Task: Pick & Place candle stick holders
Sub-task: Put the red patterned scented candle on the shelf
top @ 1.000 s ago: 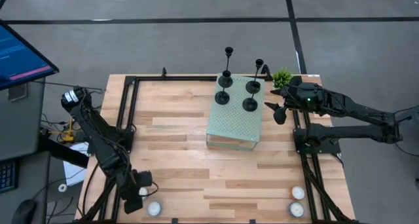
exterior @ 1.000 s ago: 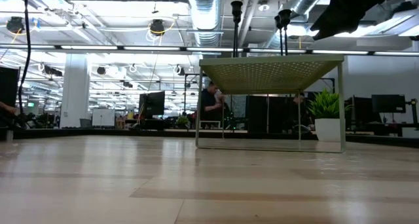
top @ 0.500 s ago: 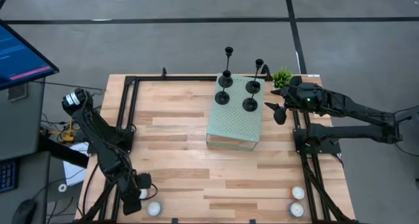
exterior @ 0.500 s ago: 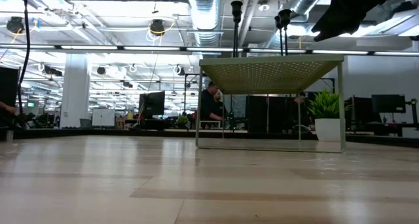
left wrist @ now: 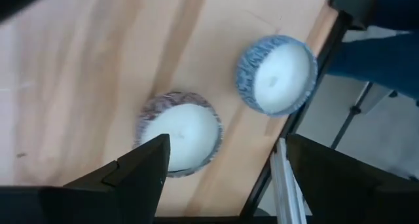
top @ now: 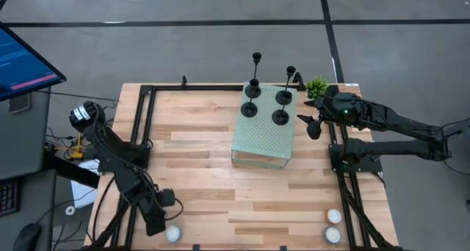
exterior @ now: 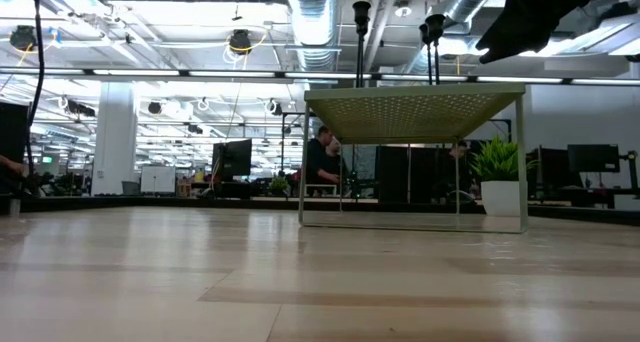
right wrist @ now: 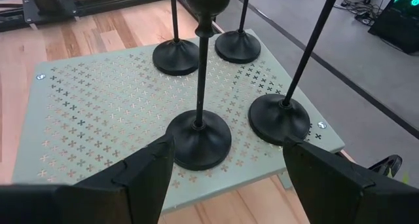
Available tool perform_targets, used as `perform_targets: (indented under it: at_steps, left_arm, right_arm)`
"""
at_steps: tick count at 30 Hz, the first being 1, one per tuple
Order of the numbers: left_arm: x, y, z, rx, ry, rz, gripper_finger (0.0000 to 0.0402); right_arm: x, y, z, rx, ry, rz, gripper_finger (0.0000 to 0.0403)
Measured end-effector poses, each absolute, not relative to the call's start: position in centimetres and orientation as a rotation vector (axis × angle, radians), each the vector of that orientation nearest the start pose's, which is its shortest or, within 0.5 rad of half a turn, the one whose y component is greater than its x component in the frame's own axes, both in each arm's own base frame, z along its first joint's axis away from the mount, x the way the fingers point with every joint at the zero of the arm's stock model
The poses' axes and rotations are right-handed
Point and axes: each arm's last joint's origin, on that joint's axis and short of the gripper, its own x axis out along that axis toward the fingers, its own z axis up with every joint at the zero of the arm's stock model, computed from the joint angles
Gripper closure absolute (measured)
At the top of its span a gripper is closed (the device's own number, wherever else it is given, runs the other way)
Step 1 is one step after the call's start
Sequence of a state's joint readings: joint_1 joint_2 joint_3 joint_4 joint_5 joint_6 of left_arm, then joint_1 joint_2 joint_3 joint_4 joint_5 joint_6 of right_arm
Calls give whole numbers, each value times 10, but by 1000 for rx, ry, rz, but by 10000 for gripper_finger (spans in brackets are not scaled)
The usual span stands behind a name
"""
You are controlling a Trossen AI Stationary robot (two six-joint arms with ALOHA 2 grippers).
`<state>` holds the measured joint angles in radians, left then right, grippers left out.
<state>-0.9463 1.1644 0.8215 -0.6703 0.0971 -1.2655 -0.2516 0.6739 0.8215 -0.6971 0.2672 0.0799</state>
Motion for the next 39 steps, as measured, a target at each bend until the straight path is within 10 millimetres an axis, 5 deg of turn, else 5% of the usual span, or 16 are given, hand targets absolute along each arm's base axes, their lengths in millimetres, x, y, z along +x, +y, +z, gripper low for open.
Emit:
perform_targets:
  at_steps: [14, 20, 30, 39]
  left_arm:
    - [124, -145, 270, -604, 1341, -178, 108]
    - [127, -147, 262, -458, 1280, -123, 108]
    - [133, -151, 257, -488, 1283, -104, 108]
    - [132, -153, 258, -471, 1361, -250, 89]
  right_arm:
    - [122, -39, 313, 97, 541, -535, 127]
    - [120, -39, 309, 108, 581, -539, 127]
    - [118, -38, 305, 110, 628, -539, 127]
    - [114, -37, 307, 98, 615, -535, 127]
